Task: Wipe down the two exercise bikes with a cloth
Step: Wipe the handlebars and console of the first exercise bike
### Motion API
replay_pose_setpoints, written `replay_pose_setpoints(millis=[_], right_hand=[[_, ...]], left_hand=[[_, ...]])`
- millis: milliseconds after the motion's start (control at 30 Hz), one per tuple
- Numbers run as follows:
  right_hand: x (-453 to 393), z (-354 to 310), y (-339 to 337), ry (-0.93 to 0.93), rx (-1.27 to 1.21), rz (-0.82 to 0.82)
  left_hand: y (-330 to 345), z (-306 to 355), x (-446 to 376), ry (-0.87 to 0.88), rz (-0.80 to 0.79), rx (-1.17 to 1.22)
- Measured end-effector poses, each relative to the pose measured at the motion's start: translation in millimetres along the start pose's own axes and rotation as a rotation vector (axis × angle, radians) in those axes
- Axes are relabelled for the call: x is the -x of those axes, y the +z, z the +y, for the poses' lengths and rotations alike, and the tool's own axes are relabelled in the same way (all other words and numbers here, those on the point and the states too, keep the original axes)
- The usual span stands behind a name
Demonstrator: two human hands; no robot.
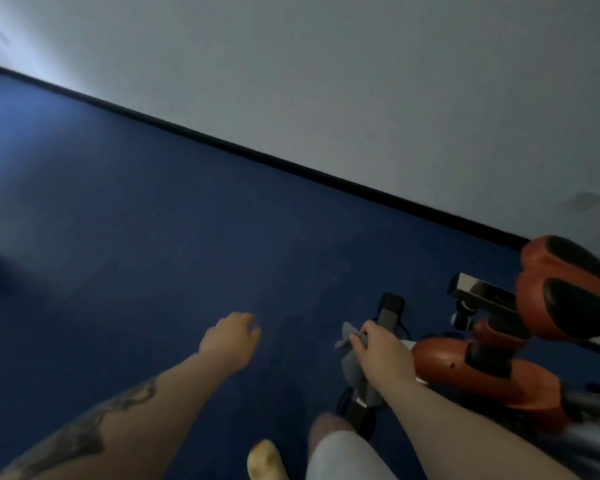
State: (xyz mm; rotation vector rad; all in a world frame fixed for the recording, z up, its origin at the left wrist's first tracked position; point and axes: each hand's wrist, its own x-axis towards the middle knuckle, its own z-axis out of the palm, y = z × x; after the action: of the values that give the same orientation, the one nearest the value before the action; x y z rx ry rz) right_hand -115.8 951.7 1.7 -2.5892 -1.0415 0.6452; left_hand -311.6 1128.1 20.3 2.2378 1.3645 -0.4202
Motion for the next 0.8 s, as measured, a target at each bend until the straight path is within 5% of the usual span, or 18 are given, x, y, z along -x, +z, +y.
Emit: replay_pose_setpoints(millis=[167,400,800], right_hand=[[-35,-11,-9,0.166,-0.050,0.078],[-126,-23,-22,0.378,-0.082,0.085],[-280,-28,-87,0.567,-0.123,0.109]], left_hand=[[-45,-1,-76,0.018,-0.077,-0.088],[-76,76,-187,0.271,-0.062,-0.023],[-135,191,-356,0.450,-0.213,-0.132]])
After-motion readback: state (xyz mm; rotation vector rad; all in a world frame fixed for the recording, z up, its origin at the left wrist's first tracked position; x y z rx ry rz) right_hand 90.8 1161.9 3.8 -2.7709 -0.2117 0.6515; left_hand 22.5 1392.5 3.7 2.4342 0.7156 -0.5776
